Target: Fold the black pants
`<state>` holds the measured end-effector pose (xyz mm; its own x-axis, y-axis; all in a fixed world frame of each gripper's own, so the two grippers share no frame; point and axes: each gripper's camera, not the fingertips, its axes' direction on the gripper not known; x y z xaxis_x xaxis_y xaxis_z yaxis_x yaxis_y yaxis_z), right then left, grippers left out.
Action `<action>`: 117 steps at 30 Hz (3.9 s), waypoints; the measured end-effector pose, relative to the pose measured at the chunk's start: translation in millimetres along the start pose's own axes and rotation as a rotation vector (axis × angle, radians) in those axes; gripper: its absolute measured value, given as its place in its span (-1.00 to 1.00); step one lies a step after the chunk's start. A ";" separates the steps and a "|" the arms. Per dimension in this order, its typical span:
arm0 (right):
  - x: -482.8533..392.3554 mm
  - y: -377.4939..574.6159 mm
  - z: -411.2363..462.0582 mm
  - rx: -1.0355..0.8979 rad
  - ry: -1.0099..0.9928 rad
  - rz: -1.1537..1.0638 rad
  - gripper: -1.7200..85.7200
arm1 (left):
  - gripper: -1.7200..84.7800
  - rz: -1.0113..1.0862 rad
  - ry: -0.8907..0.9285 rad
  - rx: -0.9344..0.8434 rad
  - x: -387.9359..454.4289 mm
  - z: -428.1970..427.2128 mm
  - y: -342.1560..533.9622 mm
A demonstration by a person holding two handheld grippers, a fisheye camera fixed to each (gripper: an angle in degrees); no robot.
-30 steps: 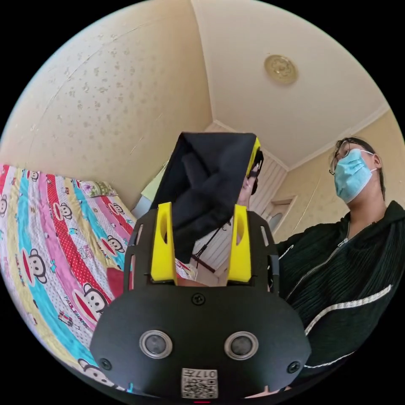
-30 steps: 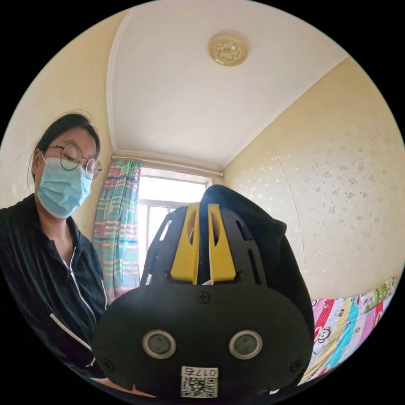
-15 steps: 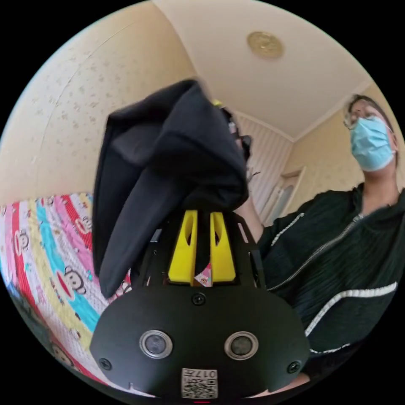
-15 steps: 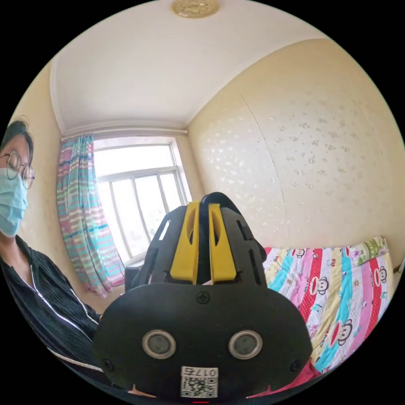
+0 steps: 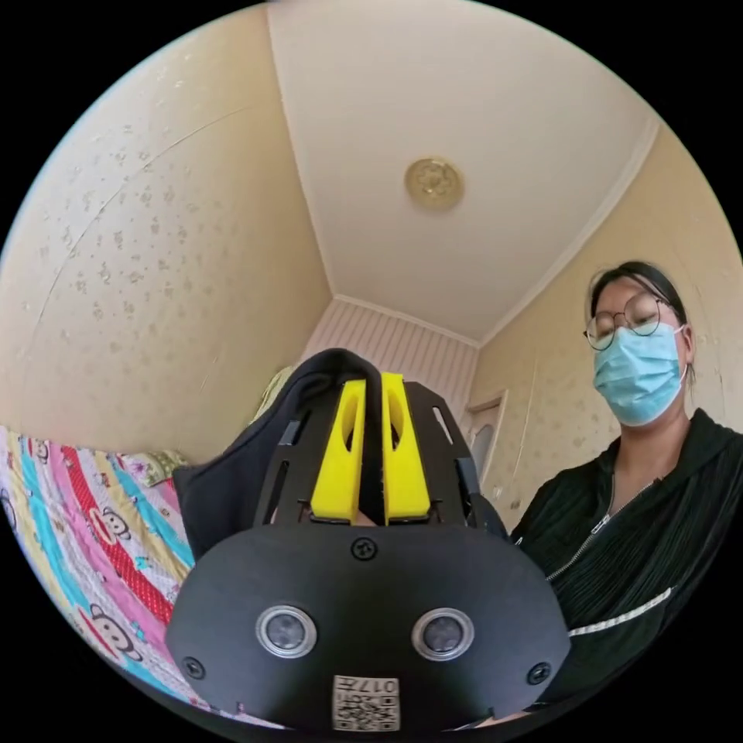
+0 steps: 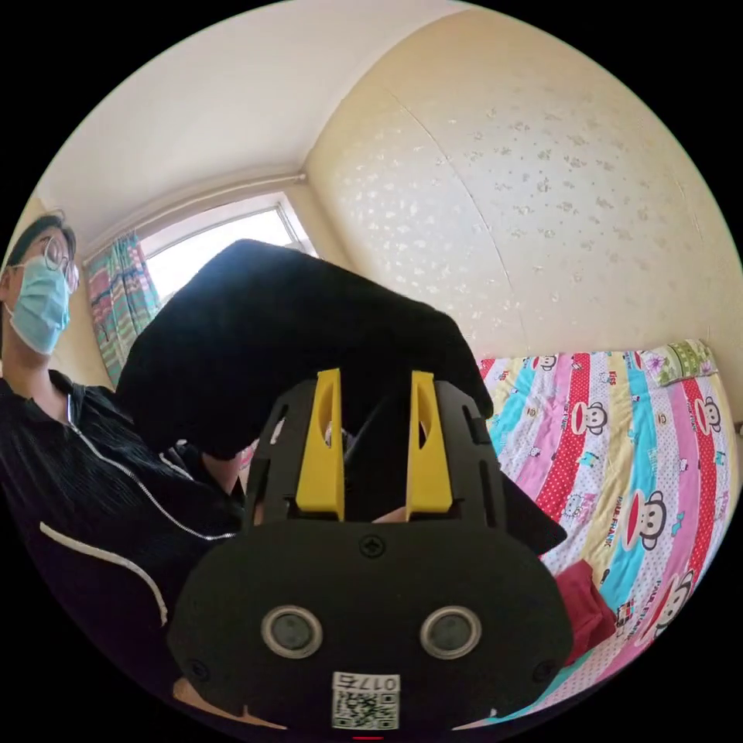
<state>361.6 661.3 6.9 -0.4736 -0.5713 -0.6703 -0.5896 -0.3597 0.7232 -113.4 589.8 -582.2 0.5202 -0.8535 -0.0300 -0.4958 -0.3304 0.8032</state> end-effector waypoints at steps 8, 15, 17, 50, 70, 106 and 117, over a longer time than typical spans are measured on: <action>-135.9 73.8 -75.3 0.591 0.169 -0.467 -0.60 | -0.88 -0.090 -0.010 0.122 -16.9 12.2 -32.4; -195.8 42.5 -24.1 0.278 0.564 -0.799 -0.51 | -0.88 -0.287 -0.014 0.106 -49.3 28.8 1.8; -207.5 46.0 -15.1 0.262 0.568 -0.859 -0.51 | -0.88 -0.328 -0.036 0.099 -55.9 26.1 10.9; -344.4 100.3 96.1 -0.153 0.668 -1.575 -0.64 | -0.87 -0.242 -0.110 0.150 -27.2 -23.0 33.4; -253.7 -42.3 -54.7 0.493 0.051 -0.367 -0.94 | -0.56 -0.385 0.168 -0.270 -52.7 -31.2 111.9; -397.8 -153.5 -119.2 0.238 0.609 -0.672 -0.93 | -0.81 0.295 -0.656 0.286 232.5 -192.5 185.3; -446.0 -164.1 -145.9 0.224 0.469 -0.819 -0.93 | -0.81 0.595 -0.828 0.382 354.0 -212.7 84.8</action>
<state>765.0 867.5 211.5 0.4193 -0.4599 -0.7828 -0.7546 -0.6559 -0.0188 176.7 345.4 -398.2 -0.4335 -0.8777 -0.2042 -0.7713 0.2442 0.5878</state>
